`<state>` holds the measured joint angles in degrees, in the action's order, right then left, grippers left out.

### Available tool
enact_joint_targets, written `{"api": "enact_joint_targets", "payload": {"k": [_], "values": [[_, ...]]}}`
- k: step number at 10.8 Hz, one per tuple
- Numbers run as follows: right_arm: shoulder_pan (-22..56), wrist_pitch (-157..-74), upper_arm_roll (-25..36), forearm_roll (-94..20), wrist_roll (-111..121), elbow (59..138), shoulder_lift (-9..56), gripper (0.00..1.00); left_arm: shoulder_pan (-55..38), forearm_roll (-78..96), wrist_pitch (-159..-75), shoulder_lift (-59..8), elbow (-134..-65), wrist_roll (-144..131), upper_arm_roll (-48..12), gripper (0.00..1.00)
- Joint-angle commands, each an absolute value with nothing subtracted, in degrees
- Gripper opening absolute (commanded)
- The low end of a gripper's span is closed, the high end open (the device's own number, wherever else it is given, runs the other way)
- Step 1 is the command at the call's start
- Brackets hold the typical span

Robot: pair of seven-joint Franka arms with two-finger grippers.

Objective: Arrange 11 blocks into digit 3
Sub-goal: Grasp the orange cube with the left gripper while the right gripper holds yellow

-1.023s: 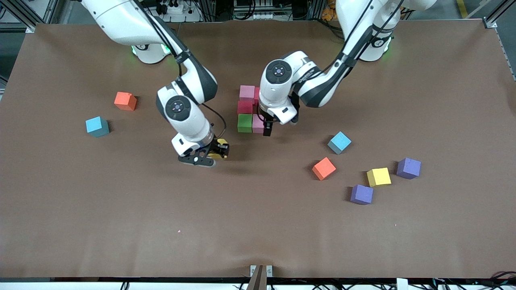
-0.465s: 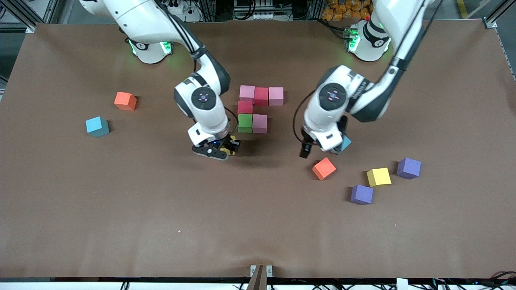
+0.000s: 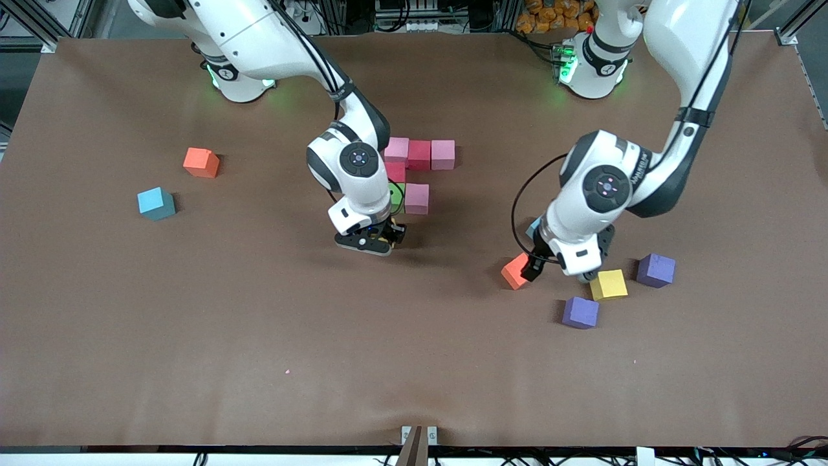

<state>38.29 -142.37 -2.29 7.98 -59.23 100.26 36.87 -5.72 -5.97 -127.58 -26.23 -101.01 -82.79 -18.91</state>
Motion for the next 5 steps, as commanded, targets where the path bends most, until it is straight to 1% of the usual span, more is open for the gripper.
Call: {"api": "enact_joint_targets", "payload": {"k": [1,2,5], "values": [[39.1,-145.2,-2.4,8.8,-59.8,99.1,38.4,0.24,-4.3,-6.6,-126.7,-30.6,-95.8,-75.0,-19.4,1.00],[39.1,-145.1,-3.3,8.6,-59.9,99.1,38.1,0.24,-4.5,-7.1,-126.7,-32.7,-94.0,-74.9,-19.4,1.00],[39.8,-144.8,-3.5,8.5,-59.7,99.7,38.0,0.24,-5.3,-9.2,-126.7,-37.1,-90.8,-74.4,-19.3,1.00]]}}
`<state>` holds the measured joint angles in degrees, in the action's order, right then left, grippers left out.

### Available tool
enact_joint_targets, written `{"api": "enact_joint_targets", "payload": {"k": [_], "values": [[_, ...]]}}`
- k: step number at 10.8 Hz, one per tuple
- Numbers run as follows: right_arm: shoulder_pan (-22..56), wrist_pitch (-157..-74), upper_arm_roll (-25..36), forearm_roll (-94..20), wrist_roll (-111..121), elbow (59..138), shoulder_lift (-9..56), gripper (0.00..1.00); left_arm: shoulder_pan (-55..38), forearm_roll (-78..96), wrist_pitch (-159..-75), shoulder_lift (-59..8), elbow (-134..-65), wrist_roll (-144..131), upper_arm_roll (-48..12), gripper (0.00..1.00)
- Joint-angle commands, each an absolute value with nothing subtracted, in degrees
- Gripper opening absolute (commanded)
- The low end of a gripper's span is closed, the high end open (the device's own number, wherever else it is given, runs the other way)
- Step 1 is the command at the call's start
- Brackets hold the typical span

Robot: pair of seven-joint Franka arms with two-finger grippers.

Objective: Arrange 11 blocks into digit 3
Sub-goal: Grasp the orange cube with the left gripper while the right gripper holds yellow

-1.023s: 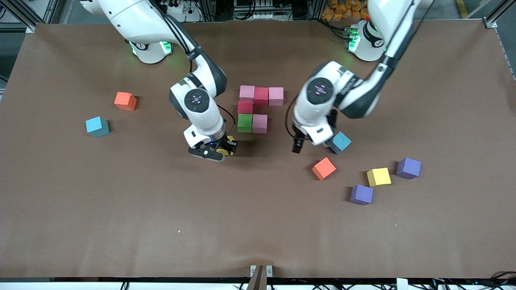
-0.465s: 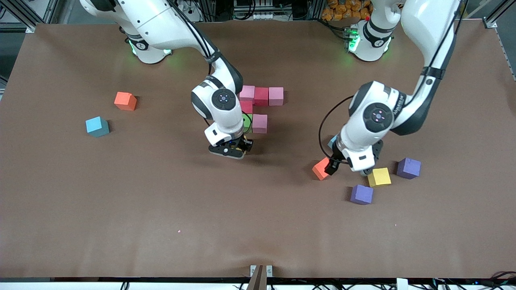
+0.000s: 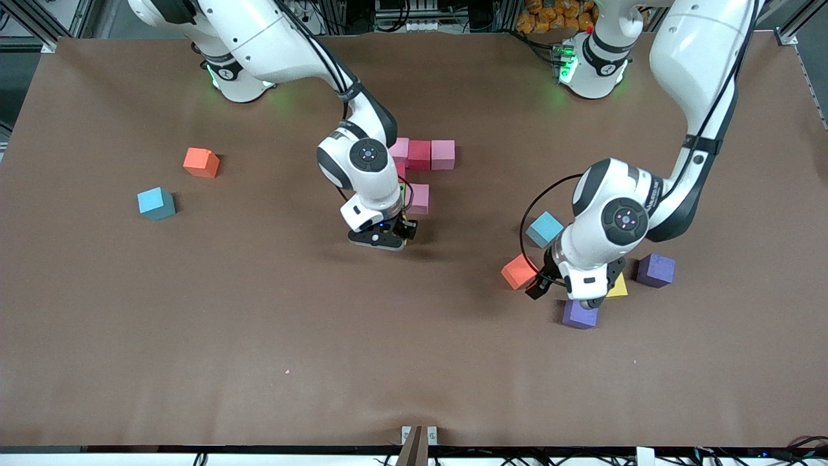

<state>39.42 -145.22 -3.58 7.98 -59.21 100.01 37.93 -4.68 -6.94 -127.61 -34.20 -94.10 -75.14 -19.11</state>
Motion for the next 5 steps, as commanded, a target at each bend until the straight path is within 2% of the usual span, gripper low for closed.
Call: {"api": "enact_joint_targets", "payload": {"k": [1,5], "values": [[39.9,-143.2,-3.5,8.5,-59.6,99.8,37.8,0.25,-5.3,-10.8,-126.7,-38.0,-90.8,-73.6,-19.3,1.00],[40.0,-140.7,-3.5,8.6,-58.5,100.1,37.6,0.25,-5.7,-11.7,-126.7,-39.1,-91.6,-73.6,-19.4,1.00]]}}
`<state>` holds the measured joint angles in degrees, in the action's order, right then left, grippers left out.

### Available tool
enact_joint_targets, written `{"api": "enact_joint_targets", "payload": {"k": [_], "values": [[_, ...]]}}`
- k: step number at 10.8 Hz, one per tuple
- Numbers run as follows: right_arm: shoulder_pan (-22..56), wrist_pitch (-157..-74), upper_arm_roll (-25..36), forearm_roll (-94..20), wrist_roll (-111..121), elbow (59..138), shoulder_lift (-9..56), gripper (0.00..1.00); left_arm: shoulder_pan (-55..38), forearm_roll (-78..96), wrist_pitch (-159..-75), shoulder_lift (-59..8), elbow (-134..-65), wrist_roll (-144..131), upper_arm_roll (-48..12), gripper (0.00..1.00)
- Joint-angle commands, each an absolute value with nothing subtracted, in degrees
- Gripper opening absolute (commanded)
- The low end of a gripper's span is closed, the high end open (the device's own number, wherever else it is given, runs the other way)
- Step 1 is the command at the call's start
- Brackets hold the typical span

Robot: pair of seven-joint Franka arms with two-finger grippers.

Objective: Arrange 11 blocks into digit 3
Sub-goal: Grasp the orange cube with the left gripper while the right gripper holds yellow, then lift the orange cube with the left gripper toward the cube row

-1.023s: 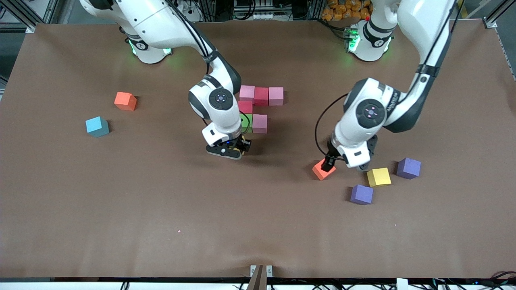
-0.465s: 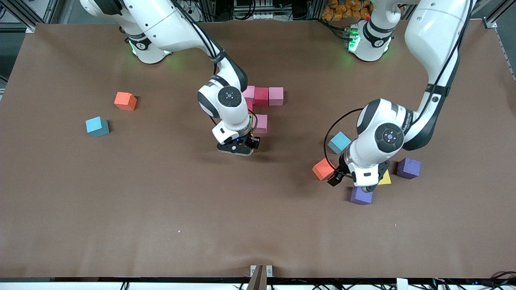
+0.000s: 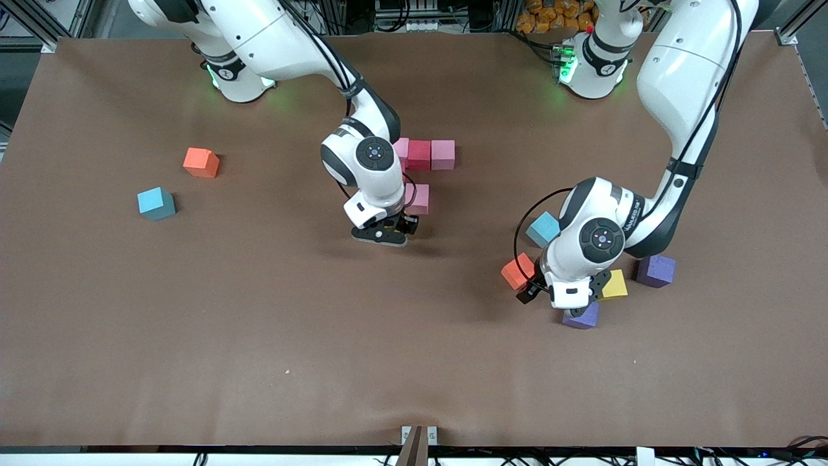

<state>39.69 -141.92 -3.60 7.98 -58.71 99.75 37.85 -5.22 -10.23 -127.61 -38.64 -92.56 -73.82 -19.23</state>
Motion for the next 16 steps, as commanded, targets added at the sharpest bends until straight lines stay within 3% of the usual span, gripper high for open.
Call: {"api": "enact_joint_targets", "payload": {"k": [1,12,16], "values": [[40.1,-140.5,-3.6,8.6,-58.5,100.1,37.5,0.25,-6.1,-11.7,-126.7,-39.2,-91.7,-73.8,-19.4,1.00],[40.4,-138.6,-4.4,8.8,-58.0,100.1,36.8,0.25,-6.8,-14.8,-127.2,-41.5,-93.8,-73.7,-19.4,1.00],[40.4,-138.6,-4.4,9.0,-58.2,100.3,37.0,0.25,-6.6,-14.2,-127.2,-41.6,-93.6,-73.7,-19.4,0.55]]}}
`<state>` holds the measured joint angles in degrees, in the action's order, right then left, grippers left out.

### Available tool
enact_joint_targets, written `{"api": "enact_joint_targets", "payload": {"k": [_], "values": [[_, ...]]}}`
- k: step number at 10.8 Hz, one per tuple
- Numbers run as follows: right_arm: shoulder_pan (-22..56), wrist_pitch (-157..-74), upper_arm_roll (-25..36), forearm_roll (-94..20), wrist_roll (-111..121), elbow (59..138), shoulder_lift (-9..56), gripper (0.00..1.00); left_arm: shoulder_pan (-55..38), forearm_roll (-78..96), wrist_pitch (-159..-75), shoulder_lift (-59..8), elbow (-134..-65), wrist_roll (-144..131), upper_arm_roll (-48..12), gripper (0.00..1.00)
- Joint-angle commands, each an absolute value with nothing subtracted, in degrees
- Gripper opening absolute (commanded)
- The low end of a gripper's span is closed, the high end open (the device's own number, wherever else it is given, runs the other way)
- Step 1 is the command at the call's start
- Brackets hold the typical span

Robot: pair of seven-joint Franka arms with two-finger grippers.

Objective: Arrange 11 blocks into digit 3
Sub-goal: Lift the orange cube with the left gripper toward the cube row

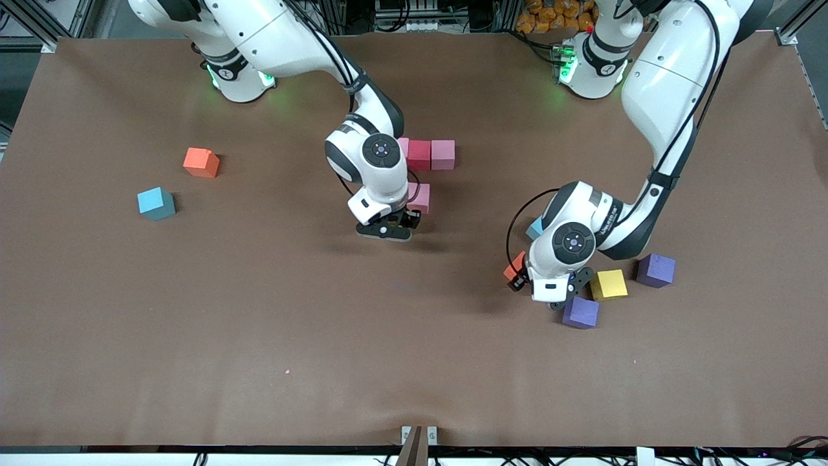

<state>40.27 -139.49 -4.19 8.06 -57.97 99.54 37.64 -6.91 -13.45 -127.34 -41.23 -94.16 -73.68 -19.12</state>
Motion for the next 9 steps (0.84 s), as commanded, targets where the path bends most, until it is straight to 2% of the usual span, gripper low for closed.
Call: {"api": "enact_joint_targets", "payload": {"k": [1,4,9], "values": [[40.4,-138.7,-4.4,9.0,-58.2,100.3,37.1,0.25,-6.5,-14.2,-127.2,-41.5,-93.5,-73.8,-19.4,0.49],[40.2,-139.4,-4.2,9.1,-58.3,100.2,37.4,0.25,-6.1,-14.0,-127.2,-40.3,-93.5,-74.5,-19.5,0.47],[39.7,-139.6,-4.0,10.2,-58.2,100.1,37.4,0.25,-6.9,-13.6,-126.7,-38.5,-94.0,-92.7,-22.1,0.47]]}}
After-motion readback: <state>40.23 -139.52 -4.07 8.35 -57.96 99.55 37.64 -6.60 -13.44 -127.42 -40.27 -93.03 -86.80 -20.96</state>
